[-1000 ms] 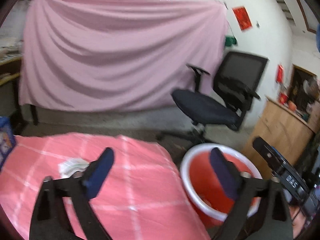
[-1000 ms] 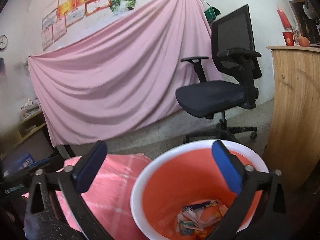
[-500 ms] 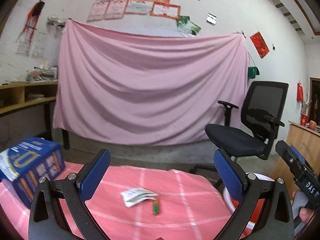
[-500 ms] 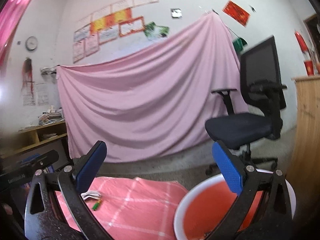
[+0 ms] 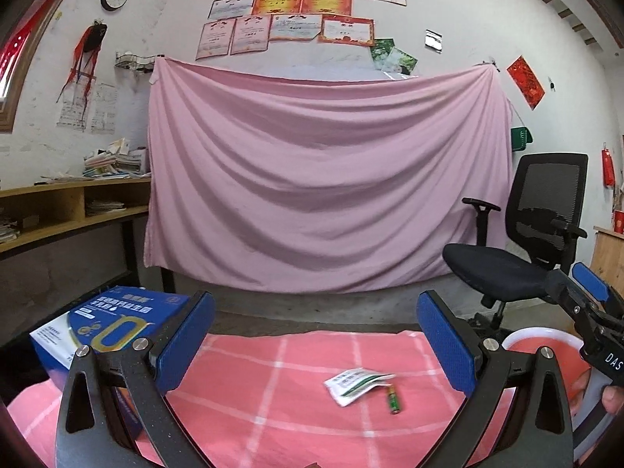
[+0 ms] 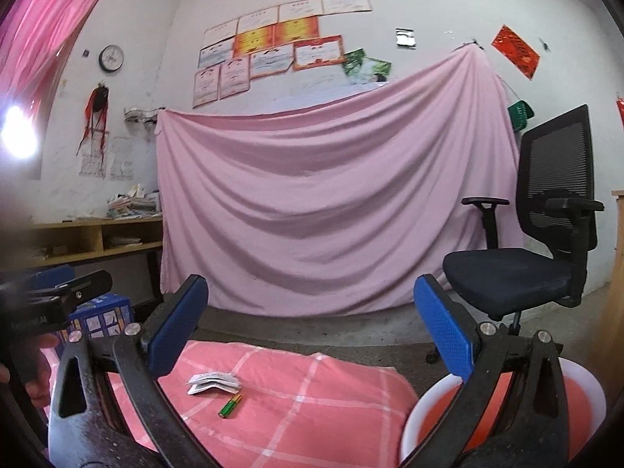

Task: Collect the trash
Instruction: 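Move both tools back over the table toward the white wrapper and green battery, then grasp the white wrapper with the left tool while the right tool grasps the green battery, then lift the wrapper and battery and carry them over the bucket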

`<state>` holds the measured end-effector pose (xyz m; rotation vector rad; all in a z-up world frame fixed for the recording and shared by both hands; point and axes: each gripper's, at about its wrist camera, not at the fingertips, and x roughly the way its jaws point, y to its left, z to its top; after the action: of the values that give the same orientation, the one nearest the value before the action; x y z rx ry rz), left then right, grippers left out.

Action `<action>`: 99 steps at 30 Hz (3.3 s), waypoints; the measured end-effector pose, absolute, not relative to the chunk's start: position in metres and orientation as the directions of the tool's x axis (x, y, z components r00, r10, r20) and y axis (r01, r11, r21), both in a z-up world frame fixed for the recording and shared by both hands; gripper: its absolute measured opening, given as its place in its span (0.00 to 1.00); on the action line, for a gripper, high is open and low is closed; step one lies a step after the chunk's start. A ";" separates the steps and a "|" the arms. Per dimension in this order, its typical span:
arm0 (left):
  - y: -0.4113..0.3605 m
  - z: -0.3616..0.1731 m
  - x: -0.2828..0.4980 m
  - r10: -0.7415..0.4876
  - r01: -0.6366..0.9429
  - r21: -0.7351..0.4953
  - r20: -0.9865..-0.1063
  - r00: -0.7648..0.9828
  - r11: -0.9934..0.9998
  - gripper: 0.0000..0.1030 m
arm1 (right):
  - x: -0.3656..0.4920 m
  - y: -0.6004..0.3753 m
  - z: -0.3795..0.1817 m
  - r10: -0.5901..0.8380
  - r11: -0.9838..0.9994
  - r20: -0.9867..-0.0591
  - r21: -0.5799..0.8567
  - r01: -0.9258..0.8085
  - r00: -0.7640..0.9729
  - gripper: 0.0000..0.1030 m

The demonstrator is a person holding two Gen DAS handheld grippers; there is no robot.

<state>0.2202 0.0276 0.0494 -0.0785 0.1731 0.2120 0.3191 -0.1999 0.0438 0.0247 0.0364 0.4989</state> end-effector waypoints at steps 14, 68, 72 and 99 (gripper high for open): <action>0.058 0.026 0.224 0.208 -0.225 -0.036 -0.268 0.941 0.974 0.98 | 0.333 -0.177 0.026 0.493 0.869 -0.142 0.024 -0.495 0.859 1.00; -0.017 -0.067 0.371 0.113 0.181 0.302 -0.744 0.659 0.936 0.61 | 0.441 -0.148 -0.060 0.527 0.786 -0.749 0.250 -0.565 0.402 0.28; -0.025 -0.077 0.379 0.146 0.204 0.368 -0.730 0.667 0.907 0.48 | 0.445 -0.156 -0.062 0.550 0.781 -0.742 0.296 -0.550 0.383 0.28; -0.019 -0.008 0.321 -0.082 0.027 -0.114 -0.505 0.859 0.993 0.09 | 0.398 -0.171 -0.019 0.606 0.773 -0.511 0.200 -0.602 0.609 0.28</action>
<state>0.3210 -0.0186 -0.0080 -0.1046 0.5346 -0.0571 0.3982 -0.1709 -0.0185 0.0076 0.5934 0.6977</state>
